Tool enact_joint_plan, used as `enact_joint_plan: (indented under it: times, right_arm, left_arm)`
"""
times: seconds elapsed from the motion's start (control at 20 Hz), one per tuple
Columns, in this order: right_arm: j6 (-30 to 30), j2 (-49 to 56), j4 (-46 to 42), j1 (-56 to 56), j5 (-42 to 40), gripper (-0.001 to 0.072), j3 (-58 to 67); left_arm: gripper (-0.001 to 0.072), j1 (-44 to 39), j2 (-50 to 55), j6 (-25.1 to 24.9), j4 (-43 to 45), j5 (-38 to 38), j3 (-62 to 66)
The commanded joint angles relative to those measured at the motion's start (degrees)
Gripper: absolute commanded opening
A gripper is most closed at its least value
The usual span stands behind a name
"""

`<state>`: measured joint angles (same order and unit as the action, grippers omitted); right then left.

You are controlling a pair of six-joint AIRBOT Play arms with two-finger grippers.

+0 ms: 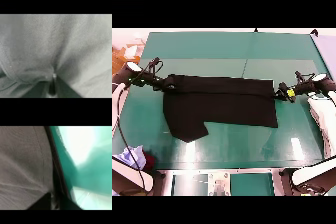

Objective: Fold the shirts.

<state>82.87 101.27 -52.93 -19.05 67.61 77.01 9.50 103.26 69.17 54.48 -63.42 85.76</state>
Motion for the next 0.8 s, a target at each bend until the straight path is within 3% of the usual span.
enact_joint_plan:
  times: [0.0,0.15,0.3,0.45,0.65,0.7,0.75]
  right_arm:
    - [-0.37,-0.07,0.33,-0.13,4.33,0.0198,2.23]
    - [2.29,-2.75,-2.54,-1.64,9.94,0.0234,5.60]
    - [4.61,-8.48,-12.44,-3.10,14.32,0.0234,3.74]
    - [5.25,-18.16,-15.91,-4.66,14.10,0.0188,-7.21]
    - [7.63,-33.20,-15.50,-8.66,10.67,0.0193,-26.82]
    - [7.96,-36.52,-14.88,-9.40,9.05,0.0214,-31.12]
    - [8.46,-39.58,-14.43,-9.64,7.23,0.0334,-35.43]
  left_arm:
    - [0.0552,0.33,-0.09,2.16,-1.01,-6.56,2.21]
    - [0.0552,1.11,-0.17,5.68,-0.55,-18.14,6.36]
    - [0.0550,2.14,-2.95,9.25,2.45,-28.02,1.92]
    - [0.0550,3.48,-13.77,9.88,4.98,-24.94,-13.33]
    - [0.0552,8.24,-33.33,10.16,6.38,-17.51,-35.34]
    - [0.0552,9.33,-37.27,10.67,7.19,-16.13,-39.54]
    - [0.0553,9.86,-40.48,11.56,7.91,-15.04,-43.25]
